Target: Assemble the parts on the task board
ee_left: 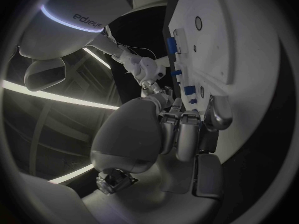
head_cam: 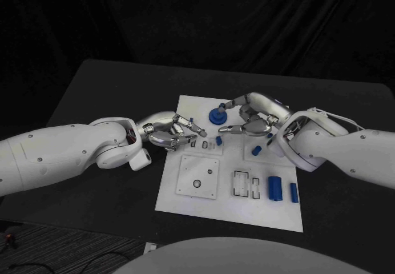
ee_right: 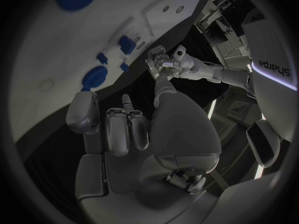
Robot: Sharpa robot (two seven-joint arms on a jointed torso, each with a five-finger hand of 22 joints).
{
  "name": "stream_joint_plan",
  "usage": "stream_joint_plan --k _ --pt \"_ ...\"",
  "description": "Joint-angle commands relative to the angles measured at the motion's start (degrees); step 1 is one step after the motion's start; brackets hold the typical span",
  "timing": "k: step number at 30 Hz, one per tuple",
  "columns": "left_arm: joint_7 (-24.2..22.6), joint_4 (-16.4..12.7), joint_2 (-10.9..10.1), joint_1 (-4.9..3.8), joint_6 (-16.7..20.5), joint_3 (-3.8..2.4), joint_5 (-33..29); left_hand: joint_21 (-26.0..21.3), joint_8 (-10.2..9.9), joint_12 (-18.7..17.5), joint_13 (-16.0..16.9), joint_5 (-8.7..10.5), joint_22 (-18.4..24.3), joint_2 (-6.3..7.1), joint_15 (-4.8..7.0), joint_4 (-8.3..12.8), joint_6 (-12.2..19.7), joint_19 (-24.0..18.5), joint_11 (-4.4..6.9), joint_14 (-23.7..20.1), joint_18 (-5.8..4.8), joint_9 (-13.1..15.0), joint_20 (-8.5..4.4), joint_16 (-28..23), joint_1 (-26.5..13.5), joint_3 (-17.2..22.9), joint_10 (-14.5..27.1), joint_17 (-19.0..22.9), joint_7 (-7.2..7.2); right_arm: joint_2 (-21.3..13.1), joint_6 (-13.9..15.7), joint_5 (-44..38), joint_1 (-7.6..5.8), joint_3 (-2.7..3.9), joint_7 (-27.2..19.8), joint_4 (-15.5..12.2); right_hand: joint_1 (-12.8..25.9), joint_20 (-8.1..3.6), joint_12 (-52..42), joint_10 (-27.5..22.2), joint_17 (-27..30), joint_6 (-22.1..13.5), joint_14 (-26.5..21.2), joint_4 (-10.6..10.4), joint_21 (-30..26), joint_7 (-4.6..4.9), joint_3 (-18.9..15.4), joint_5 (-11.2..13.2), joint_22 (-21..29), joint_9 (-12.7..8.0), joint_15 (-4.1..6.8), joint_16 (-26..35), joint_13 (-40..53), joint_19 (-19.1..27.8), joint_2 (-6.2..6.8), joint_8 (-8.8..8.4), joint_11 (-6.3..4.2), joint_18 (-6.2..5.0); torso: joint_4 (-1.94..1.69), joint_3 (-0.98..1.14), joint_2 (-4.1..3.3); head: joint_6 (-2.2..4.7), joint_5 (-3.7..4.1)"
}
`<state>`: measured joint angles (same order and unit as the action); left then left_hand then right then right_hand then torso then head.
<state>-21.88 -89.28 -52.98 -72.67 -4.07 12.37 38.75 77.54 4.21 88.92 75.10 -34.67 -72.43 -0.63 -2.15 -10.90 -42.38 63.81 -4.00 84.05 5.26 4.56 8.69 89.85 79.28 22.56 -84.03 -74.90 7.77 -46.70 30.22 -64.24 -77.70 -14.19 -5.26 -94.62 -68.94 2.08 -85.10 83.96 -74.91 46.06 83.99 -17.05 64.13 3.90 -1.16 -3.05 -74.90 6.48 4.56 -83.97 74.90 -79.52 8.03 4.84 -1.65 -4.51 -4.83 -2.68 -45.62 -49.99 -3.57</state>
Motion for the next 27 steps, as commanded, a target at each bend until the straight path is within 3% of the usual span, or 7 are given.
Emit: stream_joint_plan --k 1,7,12,15,20,21,27 --pt "0.2 -0.8 -0.5 -0.13 2.4 -0.06 -0.4 -0.3 -0.1 -0.3 13.5 0.13 0.0 -0.09 0.57 -0.5 0.3 0.1 0.37 5.9 0.73 -0.1 -0.53 0.2 -0.9 -0.1 -3.3 -15.1 -0.09 -1.3 3.9 2.7 -1.96 0.03 -2.7 -1.3 3.8 0.22 1.0 1.2 -5.4 0.2 2.3 0.2 -1.5 0.20 -1.4 0.2 -8.1 -0.3 -0.48 1.1 8.9 1.0 -2.03 0.20 0.70 -0.70 -0.04 0.00 0.02 -0.01 -0.10" --pt "1.9 -2.6 -1.7 -0.90 6.1 -0.07 -0.4 -0.6 0.3 -0.1 13.8 7.43 -0.5 -0.24 0.62 -4.5 -1.3 1.1 0.32 5.9 0.55 0.1 -0.76 0.2 -4.2 -3.2 -3.9 -15.1 0.18 -4.5 4.5 10.6 -5.48 0.02 -4.9 -3.1 10.9 0.88 1.7 0.4 -4.5 0.9 1.7 0.2 -3.2 0.79 -6.4 0.2 -7.8 -0.8 -1.08 1.7 8.2 2.0 -7.45 0.54 1.39 -0.99 0.05 0.19 0.28 -0.01 -0.22" --pt "5.2 -3.6 -2.2 -2.98 9.7 -0.09 -0.4 -0.3 3.0 0.6 14.4 19.10 -1.7 -0.88 0.02 -5.7 -5.5 3.4 -0.60 5.9 0.18 1.1 -0.27 0.2 -7.8 -8.4 -5.1 -15.1 1.38 -6.8 4.3 14.7 -6.90 0.01 -5.3 -3.7 13.8 1.15 1.5 0.5 -4.7 2.7 1.8 0.3 -3.1 1.24 -8.9 0.1 -7.9 -0.6 -1.36 1.5 8.4 1.9 -10.37 1.57 1.65 -0.96 0.28 0.54 0.77 -0.01 -0.36" --pt "8.8 -4.0 -2.1 -4.95 11.0 -0.09 -0.4 0.2 5.3 1.0 14.8 21.49 -2.6 -1.13 -0.65 -5.7 -7.9 5.0 -1.43 5.9 -0.06 1.9 0.33 0.2 -8.8 -11.4 -5.8 -15.1 1.68 -7.8 3.5 15.5 -7.24 0.01 -4.5 -3.4 12.2 1.39 1.5 0.5 -4.7 4.1 1.8 0.5 -3.3 1.63 -9.7 -1.1 -7.8 -0.3 -1.60 1.5 8.4 1.9 -11.96 2.29 1.94 -0.99 0.27 0.70 1.08 -0.01 -0.18" --pt "20.2 -4.4 -0.9 -9.06 10.5 -0.09 -0.4 1.3 12.4 1.1 14.9 25.40 -4.5 -2.20 0.35 -5.7 -11.3 7.9 -0.16 5.9 -0.46 6.4 -0.34 0.2 -11.2 -17.3 -6.0 -15.1 -0.05 -9.2 -0.2 15.0 -7.48 0.00 -2.1 -2.8 9.6 1.60 1.2 0.7 -5.1 6.3 2.0 0.4 -2.7 2.07 -10.8 -4.0 -8.0 0.4 -1.84 1.1 8.6 1.5 -13.54 3.40 2.30 -0.88 0.46 1.36 1.62 -0.01 -0.06" --pt "22.7 -4.3 -0.5 -9.79 9.7 -0.09 -0.4 1.3 13.6 1.1 14.9 25.68 -4.6 -2.62 0.63 -5.5 -10.6 8.2 0.30 5.9 -0.47 7.6 -0.63 0.2 -11.9 -18.4 -6.0 -15.1 -0.18 -9.4 -0.7 14.5 -7.49 0.00 -1.5 -2.7 7.6 1.62 0.9 1.0 -5.4 6.7 2.3 0.5 -2.1 2.09 -11.1 -6.7 -8.1 0.5 -1.82 0.8 8.9 1.1 -13.76 3.52 2.18 -0.79 0.47 1.47 1.70 -0.01 -0.04" --pt "39.6 -3.3 2.8 -13.73 1.7 -0.09 -0.4 1.6 23.0 1.1 14.9 25.19 -5.7 -3.83 2.11 -5.0 -8.4 10.2 1.52 5.9 -0.79 18.0 -2.01 0.2 -11.4 -21.9 -6.0 -15.1 -1.80 -10.5 -4.1 7.3 -7.54 0.00 3.2 -2.6 2.9 1.32 -0.5 2.4 -7.2 7.8 3.3 0.6 1.0 1.76 -11.5 -10.9 -8.8 1.0 -1.48 -0.6 10.3 -0.6 -14.38 3.93 1.98 -0.30 0.90 2.40 2.41 -0.01 0.32"
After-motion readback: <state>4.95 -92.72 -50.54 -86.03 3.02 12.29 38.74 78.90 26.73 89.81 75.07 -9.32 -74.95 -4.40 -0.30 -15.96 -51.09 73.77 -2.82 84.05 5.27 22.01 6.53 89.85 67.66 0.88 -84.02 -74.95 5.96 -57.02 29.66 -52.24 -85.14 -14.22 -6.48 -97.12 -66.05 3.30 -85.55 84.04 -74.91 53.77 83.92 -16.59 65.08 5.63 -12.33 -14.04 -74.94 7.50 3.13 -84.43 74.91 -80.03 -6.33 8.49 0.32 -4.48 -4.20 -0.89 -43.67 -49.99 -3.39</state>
